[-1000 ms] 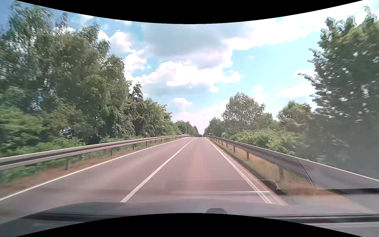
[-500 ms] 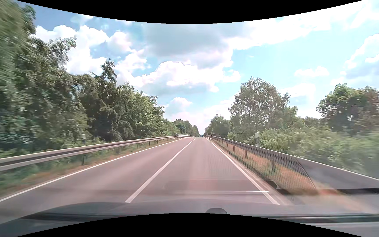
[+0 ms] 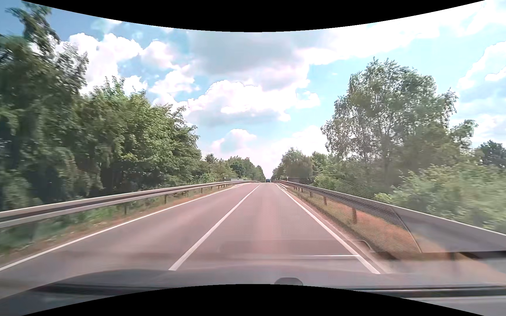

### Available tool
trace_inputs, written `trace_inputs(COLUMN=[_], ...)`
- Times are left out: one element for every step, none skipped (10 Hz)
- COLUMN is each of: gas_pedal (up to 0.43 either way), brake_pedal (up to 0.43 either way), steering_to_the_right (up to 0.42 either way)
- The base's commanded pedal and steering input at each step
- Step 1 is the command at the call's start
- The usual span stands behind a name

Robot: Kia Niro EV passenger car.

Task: Follow the waypoints while adhering to traffic rules and regulations

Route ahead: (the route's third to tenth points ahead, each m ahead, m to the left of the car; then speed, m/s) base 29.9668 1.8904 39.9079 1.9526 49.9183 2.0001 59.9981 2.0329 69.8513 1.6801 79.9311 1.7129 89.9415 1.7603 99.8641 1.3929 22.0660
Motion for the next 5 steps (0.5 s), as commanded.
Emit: trace_inputs(gas_pedal=[0.240,0.240,0.240,0.240,0.228], brake_pedal=[0.000,0.000,0.000,0.000,0.000], steering_to_the_right=[0.001,0.001,0.001,0.001,0.000])
